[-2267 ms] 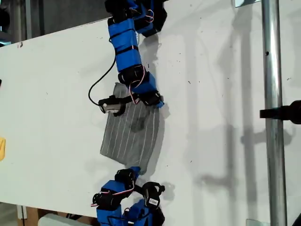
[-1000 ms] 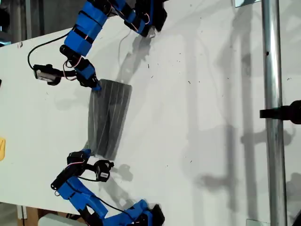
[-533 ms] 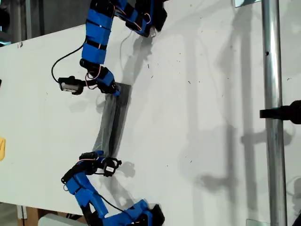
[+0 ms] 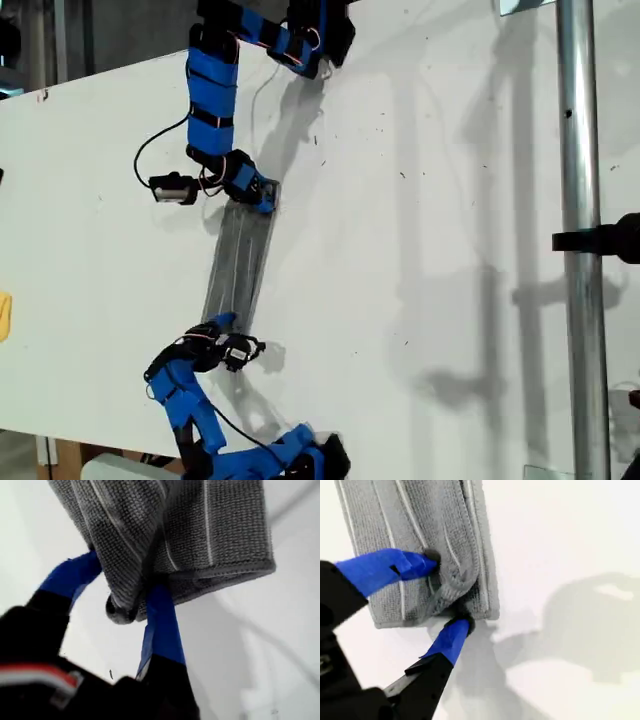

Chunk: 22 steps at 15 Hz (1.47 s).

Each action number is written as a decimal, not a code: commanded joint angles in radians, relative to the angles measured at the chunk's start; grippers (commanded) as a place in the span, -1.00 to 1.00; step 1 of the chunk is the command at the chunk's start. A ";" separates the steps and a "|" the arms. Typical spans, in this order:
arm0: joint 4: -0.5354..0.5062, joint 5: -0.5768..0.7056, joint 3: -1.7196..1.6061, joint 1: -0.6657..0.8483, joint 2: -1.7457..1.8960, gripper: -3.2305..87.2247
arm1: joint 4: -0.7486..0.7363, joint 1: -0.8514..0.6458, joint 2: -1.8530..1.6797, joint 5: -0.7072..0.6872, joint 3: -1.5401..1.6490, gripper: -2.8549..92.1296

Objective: Grasp corners of a towel and fold twice.

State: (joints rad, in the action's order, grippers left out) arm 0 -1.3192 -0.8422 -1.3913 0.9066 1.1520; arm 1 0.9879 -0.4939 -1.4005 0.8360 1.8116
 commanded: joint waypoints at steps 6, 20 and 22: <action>-0.341 -0.020 0.005 -0.028 0.522 -0.29 | 0.322 -0.132 -0.456 0.009 0.040 -0.21; 0.055 -0.589 -1.588 -0.732 2.289 -0.68 | 0.474 0.012 -1.192 0.655 0.675 0.10; 0.060 -0.569 -1.637 -0.729 2.321 -0.69 | 0.261 -0.086 -0.908 0.541 0.618 0.11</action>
State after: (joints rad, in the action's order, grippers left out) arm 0 -1.2793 -1.4159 -3.0265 0.1902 3.4561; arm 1 1.3821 -0.5139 -2.4866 1.4588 2.4866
